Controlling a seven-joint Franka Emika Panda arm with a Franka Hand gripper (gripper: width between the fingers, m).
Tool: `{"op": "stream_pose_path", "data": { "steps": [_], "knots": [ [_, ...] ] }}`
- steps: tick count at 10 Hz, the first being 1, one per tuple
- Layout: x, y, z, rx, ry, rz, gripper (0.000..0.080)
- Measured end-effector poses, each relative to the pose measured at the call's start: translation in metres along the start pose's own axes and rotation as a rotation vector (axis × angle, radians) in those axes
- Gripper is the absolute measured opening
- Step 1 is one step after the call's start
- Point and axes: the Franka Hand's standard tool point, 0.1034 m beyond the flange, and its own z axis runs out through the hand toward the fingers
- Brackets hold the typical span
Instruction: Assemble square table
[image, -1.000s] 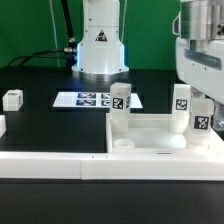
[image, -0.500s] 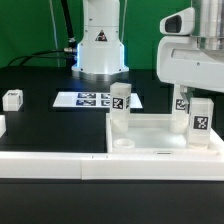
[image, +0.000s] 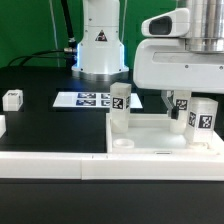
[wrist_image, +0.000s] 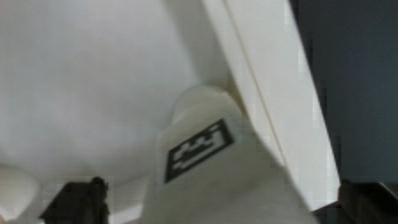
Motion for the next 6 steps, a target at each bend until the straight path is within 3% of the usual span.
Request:
{"op": "stream_pose_path", "data": {
  "steps": [3, 6],
  "knots": [
    [0.0026, -0.0016, -0.0027, -0.012, 0.010, -0.321, 0.0649],
    [0.0022, -0.0022, -0.0027, -0.013, 0.010, -0.337, 0.0621]
  ]
}}
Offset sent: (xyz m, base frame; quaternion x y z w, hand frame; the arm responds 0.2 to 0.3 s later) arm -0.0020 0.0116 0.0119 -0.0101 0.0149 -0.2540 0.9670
